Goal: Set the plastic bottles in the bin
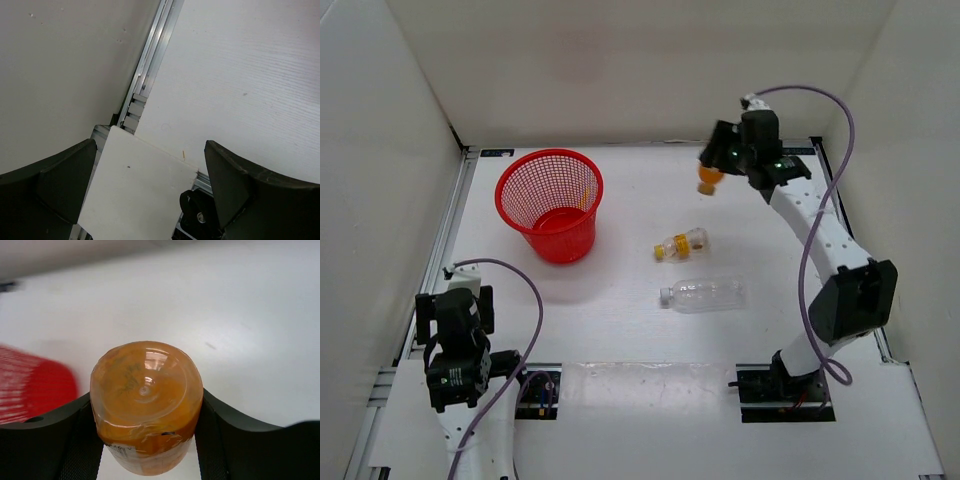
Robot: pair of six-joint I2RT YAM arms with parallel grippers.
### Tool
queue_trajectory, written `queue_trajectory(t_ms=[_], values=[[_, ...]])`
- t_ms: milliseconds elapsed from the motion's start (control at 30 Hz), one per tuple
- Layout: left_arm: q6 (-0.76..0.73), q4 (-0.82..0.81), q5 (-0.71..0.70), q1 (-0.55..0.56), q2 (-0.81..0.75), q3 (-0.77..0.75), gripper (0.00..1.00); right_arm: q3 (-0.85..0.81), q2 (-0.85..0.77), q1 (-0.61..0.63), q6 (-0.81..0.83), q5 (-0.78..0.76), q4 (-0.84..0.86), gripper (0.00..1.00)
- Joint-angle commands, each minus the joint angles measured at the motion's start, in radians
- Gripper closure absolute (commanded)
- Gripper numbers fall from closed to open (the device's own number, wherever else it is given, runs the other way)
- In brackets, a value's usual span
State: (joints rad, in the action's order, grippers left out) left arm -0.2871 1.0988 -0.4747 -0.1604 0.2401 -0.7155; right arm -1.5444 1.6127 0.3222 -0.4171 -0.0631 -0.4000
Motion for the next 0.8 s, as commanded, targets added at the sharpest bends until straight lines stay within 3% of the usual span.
queue_trajectory(t_ms=[0, 67, 233, 300, 467, 500, 567, 600, 767], values=[[0.000, -0.040, -0.005, 0.002, 0.028, -0.009, 0.00, -0.080, -0.018, 0.225, 0.037, 0.106, 0.320, 0.92], [0.000, -0.040, 0.004, 0.002, 0.028, -0.009, 0.00, -0.202, 0.048, 0.296, 0.046, 0.147, 0.410, 0.90], [-0.009, -0.040, 0.015, 0.002, 0.038, -0.029, 0.00, -0.633, 0.427, 0.471, 0.035, 0.186, 0.411, 0.82], [-0.009, -0.031, 0.015, 0.002, 0.038, -0.038, 0.00, -0.735, 0.556, 0.523, 0.035, 0.152, 0.450, 0.71], [-0.018, -0.008, 0.037, 0.002, 0.038, -0.047, 0.00, -0.760, 0.636, 0.583, 0.081, -0.015, 0.521, 0.42], [-0.027, -0.008, 0.038, 0.002, 0.038, -0.047, 0.00, -0.760, 0.636, 0.583, 0.081, -0.015, 0.497, 0.32], [-0.027, -0.008, 0.038, 0.002, 0.038, -0.068, 0.00, -0.751, 0.627, 0.583, 0.081, -0.015, 0.497, 0.24], [-0.037, -0.008, 0.047, 0.002, 0.048, -0.068, 0.00, -0.740, 0.610, 0.594, 0.092, -0.015, 0.497, 0.15], [-0.063, -0.046, 0.105, 0.002, 0.103, -0.156, 0.00, -0.740, 0.534, 0.604, 0.146, 0.008, 0.478, 0.01]])
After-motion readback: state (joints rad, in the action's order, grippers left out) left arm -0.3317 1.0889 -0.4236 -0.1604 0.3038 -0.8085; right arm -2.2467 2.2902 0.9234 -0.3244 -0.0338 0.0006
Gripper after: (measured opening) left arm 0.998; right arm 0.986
